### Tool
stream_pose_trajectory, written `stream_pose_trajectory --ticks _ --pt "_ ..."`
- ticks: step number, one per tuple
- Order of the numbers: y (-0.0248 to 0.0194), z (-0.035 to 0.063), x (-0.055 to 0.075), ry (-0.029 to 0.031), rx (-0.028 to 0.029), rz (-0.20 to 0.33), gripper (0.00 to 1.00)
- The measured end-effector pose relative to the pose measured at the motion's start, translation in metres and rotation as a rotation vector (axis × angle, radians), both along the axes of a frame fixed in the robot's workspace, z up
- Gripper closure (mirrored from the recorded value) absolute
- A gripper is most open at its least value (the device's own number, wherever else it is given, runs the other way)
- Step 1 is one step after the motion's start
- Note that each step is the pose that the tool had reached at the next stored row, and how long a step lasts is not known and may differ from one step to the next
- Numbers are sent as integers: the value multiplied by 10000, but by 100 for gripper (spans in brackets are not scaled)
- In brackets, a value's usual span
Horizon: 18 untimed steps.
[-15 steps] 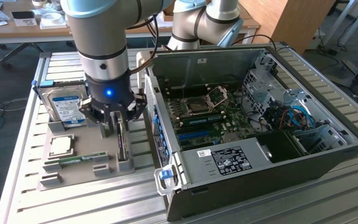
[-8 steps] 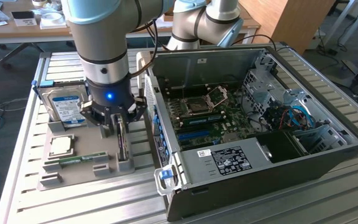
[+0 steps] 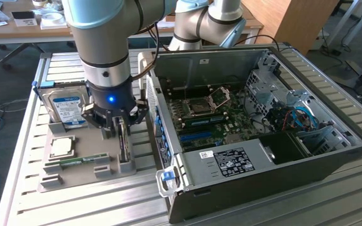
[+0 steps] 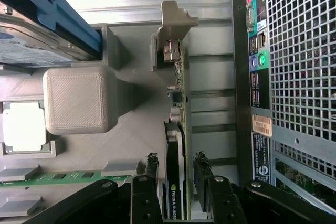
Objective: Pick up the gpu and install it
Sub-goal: 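Pick up the gpu and move the gpu toward the slot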
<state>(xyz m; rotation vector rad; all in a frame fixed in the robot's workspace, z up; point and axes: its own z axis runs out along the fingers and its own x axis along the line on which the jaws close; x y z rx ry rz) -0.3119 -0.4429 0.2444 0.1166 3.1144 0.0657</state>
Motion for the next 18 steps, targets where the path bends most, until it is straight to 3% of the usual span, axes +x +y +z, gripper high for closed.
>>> stream_pose_trajectory --ticks 18 --pt "20 -61 -19 2 -1 1 58"
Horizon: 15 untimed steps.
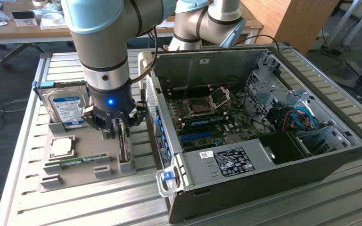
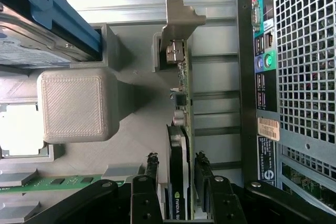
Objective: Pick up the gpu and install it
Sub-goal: 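Pick up the gpu and move the gpu toward the slot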
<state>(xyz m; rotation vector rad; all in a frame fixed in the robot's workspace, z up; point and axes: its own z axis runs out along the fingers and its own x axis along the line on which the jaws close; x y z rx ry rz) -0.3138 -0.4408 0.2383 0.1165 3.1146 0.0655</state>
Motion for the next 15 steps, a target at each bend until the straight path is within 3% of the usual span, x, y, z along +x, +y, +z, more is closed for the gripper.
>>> stream_pose_trajectory --ticks 15 --pt "1 -31 10 -1 -4 0 58"
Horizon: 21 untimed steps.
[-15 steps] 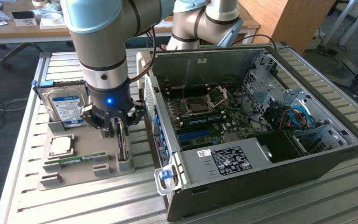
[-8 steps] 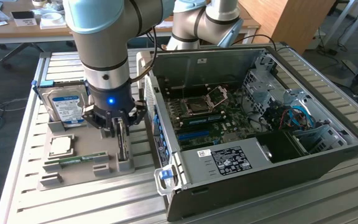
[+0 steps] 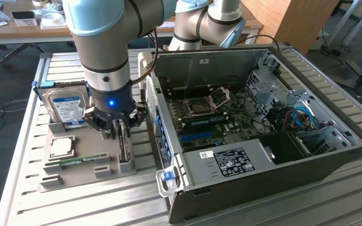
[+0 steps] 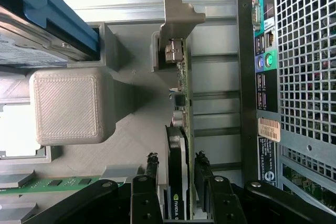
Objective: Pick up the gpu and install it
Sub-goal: 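Pick up the gpu and move the gpu toward the slot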
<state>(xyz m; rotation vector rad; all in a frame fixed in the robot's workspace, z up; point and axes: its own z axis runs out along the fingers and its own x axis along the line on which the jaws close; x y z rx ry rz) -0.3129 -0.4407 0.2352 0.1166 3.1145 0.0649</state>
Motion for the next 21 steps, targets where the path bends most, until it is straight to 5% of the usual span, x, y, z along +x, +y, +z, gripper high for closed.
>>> stream_pose_trajectory --ticks 21 --pt "0 -28 0 0 0 0 58"
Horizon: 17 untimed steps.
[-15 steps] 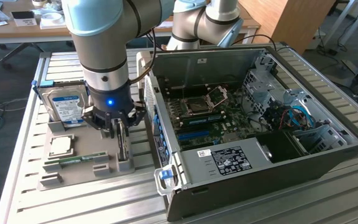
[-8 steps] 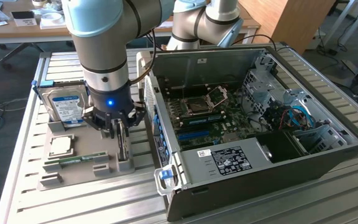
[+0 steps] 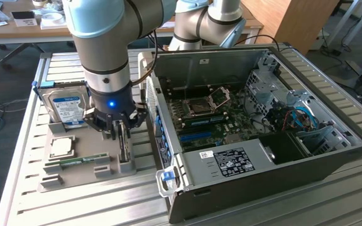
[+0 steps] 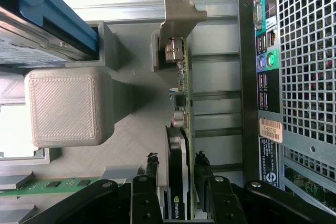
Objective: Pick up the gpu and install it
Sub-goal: 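Pick up the gpu and move the gpu toward the slot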
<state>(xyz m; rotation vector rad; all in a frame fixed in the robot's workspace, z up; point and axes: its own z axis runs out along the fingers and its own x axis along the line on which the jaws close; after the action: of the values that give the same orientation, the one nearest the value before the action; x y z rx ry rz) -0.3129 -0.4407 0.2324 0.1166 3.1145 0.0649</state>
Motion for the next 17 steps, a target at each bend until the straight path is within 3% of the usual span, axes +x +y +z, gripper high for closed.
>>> stream_pose_trajectory --ticks 17 --pt "0 0 18 0 0 0 58"
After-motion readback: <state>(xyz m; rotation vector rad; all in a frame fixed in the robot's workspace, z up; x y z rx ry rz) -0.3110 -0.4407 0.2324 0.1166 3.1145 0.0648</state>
